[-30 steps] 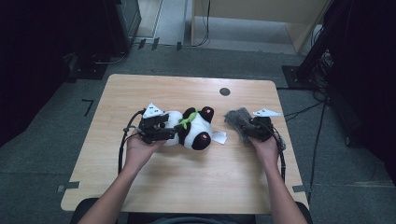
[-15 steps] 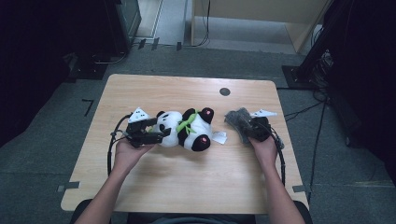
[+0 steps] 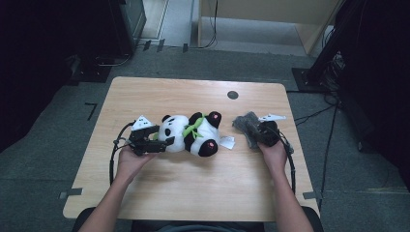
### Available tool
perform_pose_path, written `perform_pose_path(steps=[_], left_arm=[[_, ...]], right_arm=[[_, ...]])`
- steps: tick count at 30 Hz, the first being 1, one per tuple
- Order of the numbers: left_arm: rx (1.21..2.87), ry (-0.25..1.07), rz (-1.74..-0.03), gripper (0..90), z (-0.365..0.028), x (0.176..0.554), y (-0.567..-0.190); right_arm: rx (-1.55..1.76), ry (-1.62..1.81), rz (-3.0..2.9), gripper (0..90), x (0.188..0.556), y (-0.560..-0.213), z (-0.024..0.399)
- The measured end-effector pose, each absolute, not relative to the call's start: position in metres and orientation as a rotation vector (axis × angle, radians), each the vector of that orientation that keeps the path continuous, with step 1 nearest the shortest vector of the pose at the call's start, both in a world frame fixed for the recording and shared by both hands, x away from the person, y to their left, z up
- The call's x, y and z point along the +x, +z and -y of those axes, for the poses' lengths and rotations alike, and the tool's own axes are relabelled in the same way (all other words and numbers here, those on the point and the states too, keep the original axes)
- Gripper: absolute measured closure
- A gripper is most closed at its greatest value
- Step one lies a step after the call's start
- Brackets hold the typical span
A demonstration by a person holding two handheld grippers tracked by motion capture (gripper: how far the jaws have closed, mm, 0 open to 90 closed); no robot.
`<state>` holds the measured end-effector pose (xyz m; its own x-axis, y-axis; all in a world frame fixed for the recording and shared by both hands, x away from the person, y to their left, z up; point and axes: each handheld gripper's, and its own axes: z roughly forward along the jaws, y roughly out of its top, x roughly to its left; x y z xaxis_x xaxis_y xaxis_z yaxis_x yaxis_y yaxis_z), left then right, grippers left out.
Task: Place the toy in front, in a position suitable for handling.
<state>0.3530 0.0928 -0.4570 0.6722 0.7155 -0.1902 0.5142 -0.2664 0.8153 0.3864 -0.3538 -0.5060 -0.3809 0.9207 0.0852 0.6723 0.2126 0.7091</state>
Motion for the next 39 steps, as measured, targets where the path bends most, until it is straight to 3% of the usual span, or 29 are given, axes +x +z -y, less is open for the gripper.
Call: perform_pose_path(steps=[4,8,11,13,17,22,23,30,39], left_arm=[[1.913,0.191,-0.946,13.0,-0.098,0.356,-0.465],[1.920,0.209,-0.915,11.8,-0.098,0.357,-0.469],[1.916,0.173,-0.935,5.4,-0.096,0.361,-0.481],[1.935,0.186,-0.904,0.5,-0.096,0.361,-0.484],[1.950,0.218,-0.852,0.6,-0.095,0.360,-0.486],[1.966,0.227,-0.845,7.3,-0.089,0.357,-0.488],[1.959,0.238,-0.851,13.4,-0.090,0.355,-0.489],[1.969,0.253,-0.880,27.2,-0.089,0.351,-0.485],[1.963,0.264,-0.933,28.7,-0.086,0.345,-0.483]], right_arm=[[1.490,0.974,-2.137,71.9,0.387,-0.506,0.355],[1.490,0.974,-2.138,71.0,0.387,-0.506,0.355],[1.497,0.981,-2.145,64.3,0.388,-0.507,0.354],[1.495,0.978,-2.148,63.9,0.388,-0.508,0.354],[1.490,0.973,-2.151,66.6,0.388,-0.509,0.353],[1.499,0.977,-2.154,72.6,0.388,-0.508,0.354],[1.509,0.975,-2.156,74.1,0.388,-0.507,0.354],[1.481,1.004,-2.161,75.3,0.384,-0.496,0.351],[1.467,1.102,-2.164,75.8,0.377,-0.476,0.345]])
